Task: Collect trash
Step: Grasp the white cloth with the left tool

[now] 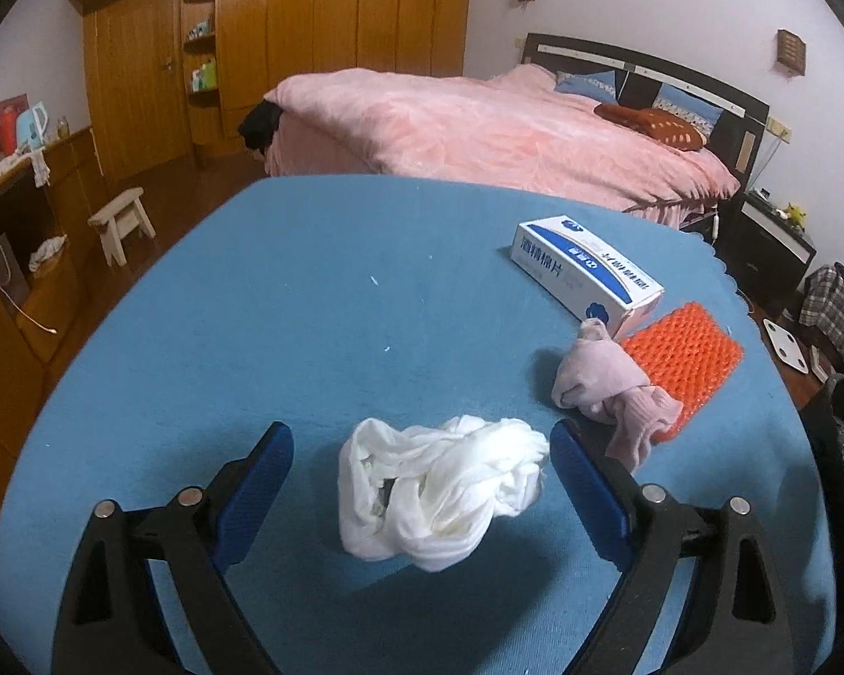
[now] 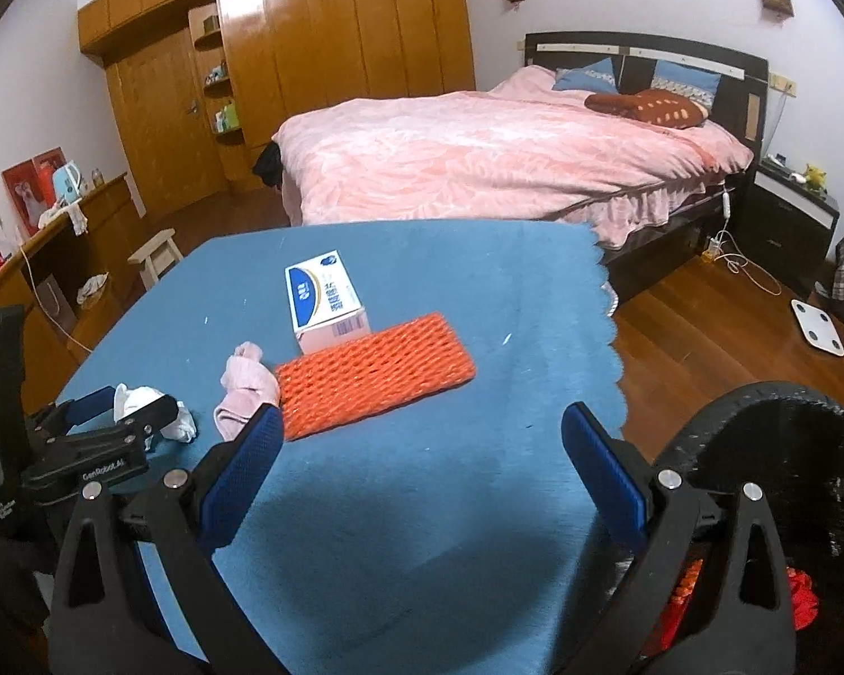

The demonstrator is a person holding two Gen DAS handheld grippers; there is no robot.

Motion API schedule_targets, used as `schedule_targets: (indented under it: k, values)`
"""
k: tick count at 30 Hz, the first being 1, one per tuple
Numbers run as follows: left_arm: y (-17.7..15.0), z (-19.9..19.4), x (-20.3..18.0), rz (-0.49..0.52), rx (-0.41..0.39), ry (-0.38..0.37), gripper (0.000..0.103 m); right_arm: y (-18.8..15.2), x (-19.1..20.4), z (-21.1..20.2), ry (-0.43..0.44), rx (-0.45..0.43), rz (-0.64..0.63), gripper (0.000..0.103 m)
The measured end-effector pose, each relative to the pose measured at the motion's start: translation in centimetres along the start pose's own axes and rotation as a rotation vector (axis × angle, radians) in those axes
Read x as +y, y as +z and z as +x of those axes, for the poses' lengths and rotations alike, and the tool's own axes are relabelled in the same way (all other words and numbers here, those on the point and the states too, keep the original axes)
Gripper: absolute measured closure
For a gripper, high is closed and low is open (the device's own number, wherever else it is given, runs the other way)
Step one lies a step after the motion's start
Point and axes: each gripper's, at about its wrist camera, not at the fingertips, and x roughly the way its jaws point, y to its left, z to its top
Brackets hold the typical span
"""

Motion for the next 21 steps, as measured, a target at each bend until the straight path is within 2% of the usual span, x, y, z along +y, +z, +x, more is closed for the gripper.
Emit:
schedule_targets:
  k: [4, 6, 8, 11, 15, 21]
  values:
    - [-0.2, 0.9, -0.2, 0.005, 0.039, -0.01, 0.022, 0.0, 0.5, 0.6, 0.006, 0.009, -0.016, 0.007]
    - [-0.3, 0.8, -0.4, 0.016, 0.039, -0.031, 0.03, 0.1, 0.8, 0.9, 0.008, 0.011, -0.025, 0.007]
    - [-0.3, 0.7, -0.6, 0.029, 0.037, -0.049, 0.043, 0.3, 1.0, 1.2, 0.015, 0.015, -0.027, 0.007]
    - [-0.4, 0.4, -1.1, 0.049, 0.028, -0.064, 0.054, 0.5, 1.5, 1.5, 0.027, 0.014, -0.032, 0.007]
    - [-0.1, -0.2, -0.5, 0.025, 0.008, -0.072, 0.057, 1.1, 2.4, 2.0, 0.044, 0.008, -0.041, 0.007]
    - [0.5, -1.3, 0.9, 0.016, -0.027, -0.038, 0.057, 1.9, 4.3, 3.3, 0.088, 0.014, -0.051, 0.007]
